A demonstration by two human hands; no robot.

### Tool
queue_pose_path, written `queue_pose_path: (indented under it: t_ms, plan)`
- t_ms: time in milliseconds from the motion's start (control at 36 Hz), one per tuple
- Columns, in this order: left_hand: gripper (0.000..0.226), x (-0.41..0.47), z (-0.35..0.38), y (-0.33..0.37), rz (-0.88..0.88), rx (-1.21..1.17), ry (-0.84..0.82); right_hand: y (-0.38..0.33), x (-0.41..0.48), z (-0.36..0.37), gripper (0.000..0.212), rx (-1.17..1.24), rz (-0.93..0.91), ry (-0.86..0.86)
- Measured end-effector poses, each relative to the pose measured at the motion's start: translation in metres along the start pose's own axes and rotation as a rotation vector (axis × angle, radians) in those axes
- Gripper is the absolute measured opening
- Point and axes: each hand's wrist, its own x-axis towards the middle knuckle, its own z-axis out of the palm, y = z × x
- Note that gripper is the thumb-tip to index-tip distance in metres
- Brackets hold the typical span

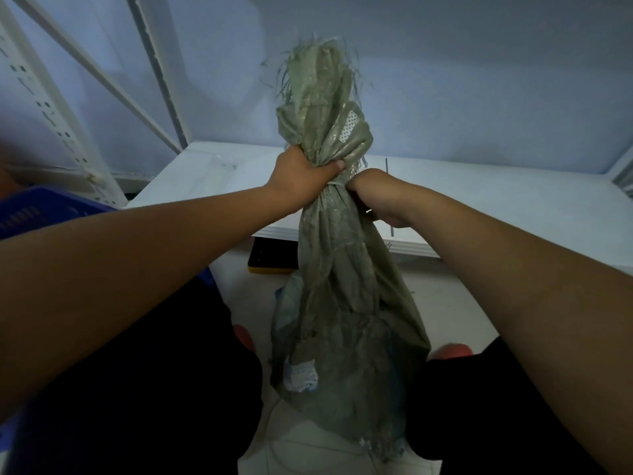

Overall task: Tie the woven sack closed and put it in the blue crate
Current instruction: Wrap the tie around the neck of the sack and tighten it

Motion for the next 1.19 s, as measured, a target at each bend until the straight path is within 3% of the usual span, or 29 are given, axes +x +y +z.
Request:
queue_pose_path:
  t_ms: [56,139,250,389,444,528,806,944,1083,1194]
  plan:
    - [0.061,0.0,-0.002,-0.004,-0.097,-0.095,-0.092,0.001,-0.001,0.0,0.028,0.037,-0.017,-0.009]
    - [0.054,-0.002,-0.006,-0.002,-0.235,-0.216,-0.245,0.001,0.0,0.003,0.025,0.066,-0.049,-0.011]
    - [0.055,-0.002,-0.012,-0.002,-0.31,-0.058,-0.355,0.001,0.0,0.006,0.033,-0.12,-0.104,0.015]
    - [0.051,0.0,-0.015,-0.005,-0.381,0.105,-0.345,0.004,0.001,0.011,0.02,-0.44,-0.204,0.126]
    - [0.04,0.0,-0.013,-0.004,-0.463,0.068,-0.355,0.004,0.003,0.013,0.016,-0.496,-0.24,0.178]
    - [0.041,-0.001,-0.011,-0.001,-0.516,0.051,-0.368,0.003,0.003,0.016,0.016,-0.531,-0.269,0.23]
    - [0.034,-0.003,-0.014,-0.001,-0.347,0.031,-0.167,0.002,-0.001,0.016,0.017,-0.576,-0.285,0.247]
    - [0.064,-0.006,-0.011,0.002,-0.29,-0.015,-0.148,0.003,0.001,0.014,0.021,-0.567,-0.265,0.25]
    - [0.027,-0.005,-0.013,0.005,-0.235,0.326,-0.203,0.004,0.001,0.013,0.023,-0.582,-0.243,0.225]
    - [0.039,-0.005,-0.011,0.007,-0.205,0.464,-0.255,0.004,0.0,0.012,0.025,-0.596,-0.244,0.219]
